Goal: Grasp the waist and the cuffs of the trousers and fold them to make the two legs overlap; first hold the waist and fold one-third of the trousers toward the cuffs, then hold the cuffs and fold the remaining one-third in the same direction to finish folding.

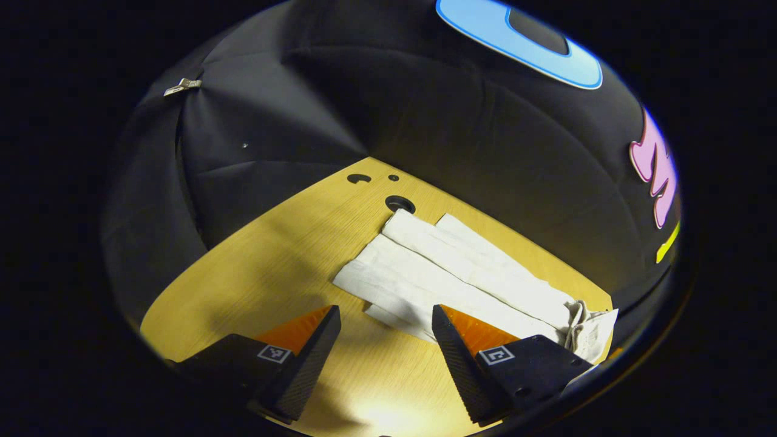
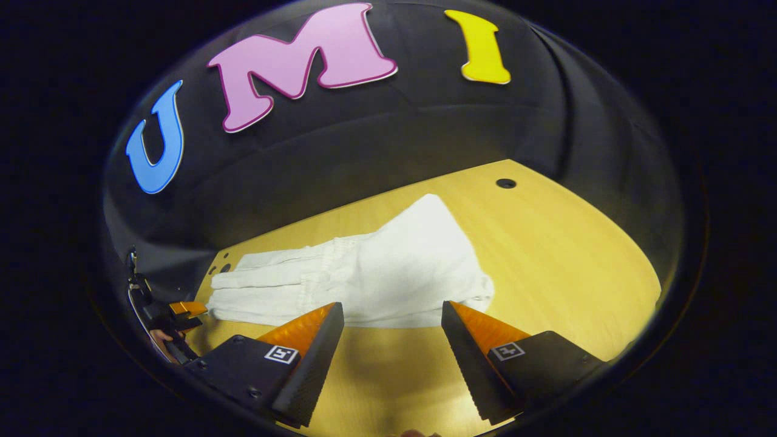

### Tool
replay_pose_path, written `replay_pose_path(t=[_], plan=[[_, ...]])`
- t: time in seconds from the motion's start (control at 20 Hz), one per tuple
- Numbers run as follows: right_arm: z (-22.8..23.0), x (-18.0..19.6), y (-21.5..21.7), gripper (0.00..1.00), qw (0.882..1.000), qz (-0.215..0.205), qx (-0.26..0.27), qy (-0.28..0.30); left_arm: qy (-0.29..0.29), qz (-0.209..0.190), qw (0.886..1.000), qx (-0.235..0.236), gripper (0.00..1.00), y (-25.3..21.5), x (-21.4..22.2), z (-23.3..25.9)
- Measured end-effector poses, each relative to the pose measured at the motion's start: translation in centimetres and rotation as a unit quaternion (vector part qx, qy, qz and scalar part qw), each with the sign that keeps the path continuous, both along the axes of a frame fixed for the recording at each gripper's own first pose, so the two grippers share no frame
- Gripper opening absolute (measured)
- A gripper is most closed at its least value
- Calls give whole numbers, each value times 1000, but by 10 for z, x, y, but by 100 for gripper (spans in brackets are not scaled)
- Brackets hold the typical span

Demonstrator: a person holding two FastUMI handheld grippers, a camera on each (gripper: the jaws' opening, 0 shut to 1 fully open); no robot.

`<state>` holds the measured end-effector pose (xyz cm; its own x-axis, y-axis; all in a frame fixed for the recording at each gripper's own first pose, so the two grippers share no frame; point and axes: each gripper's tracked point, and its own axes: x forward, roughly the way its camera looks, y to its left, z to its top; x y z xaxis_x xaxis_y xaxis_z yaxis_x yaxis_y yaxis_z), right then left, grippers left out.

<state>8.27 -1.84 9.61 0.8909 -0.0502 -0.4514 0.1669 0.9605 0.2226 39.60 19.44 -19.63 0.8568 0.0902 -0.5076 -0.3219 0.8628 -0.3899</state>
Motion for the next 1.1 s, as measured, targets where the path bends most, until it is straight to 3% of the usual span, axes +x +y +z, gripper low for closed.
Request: replay_pose_path(t=[0.15, 0.3, 0.5, 0.55, 0.65, 0.85, 0.9, 0.95, 1.1], plan=[[6, -45, -47, 99, 999, -27, -21, 11, 16, 3, 1000, 0, 96, -3, 13, -8], [10, -84, -81, 98, 997, -59, -35, 24, 27, 14, 999, 36, 97, 1, 27, -13], [7, -110, -86, 99, 996, -59, -44, 42, 81, -12, 986, 147, 97, -5, 29, -28], [7, -113, -82, 99, 997, -58, -36, 42, 68, -22, 986, 152, 97, -11, 33, -20], [11, -118, -72, 99, 998, -54, -19, 37, 70, -24, 986, 152, 76, -21, 38, -23], [15, -131, -58, 99, 999, -36, -23, 33, 70, -37, 988, 135, 61, -26, 34, -26], [16, -136, -59, 99, 999, -36, -25, 32, 69, -43, 988, 129, 44, -28, 34, -25], [16, -140, -60, 99, 998, -38, -26, 31, 66, -52, 988, 128, 34, -30, 35, -25], [14, -152, -63, 99, 998, -50, -22, 34, 55, -75, 986, 140, 14, -38, 35, -25]])
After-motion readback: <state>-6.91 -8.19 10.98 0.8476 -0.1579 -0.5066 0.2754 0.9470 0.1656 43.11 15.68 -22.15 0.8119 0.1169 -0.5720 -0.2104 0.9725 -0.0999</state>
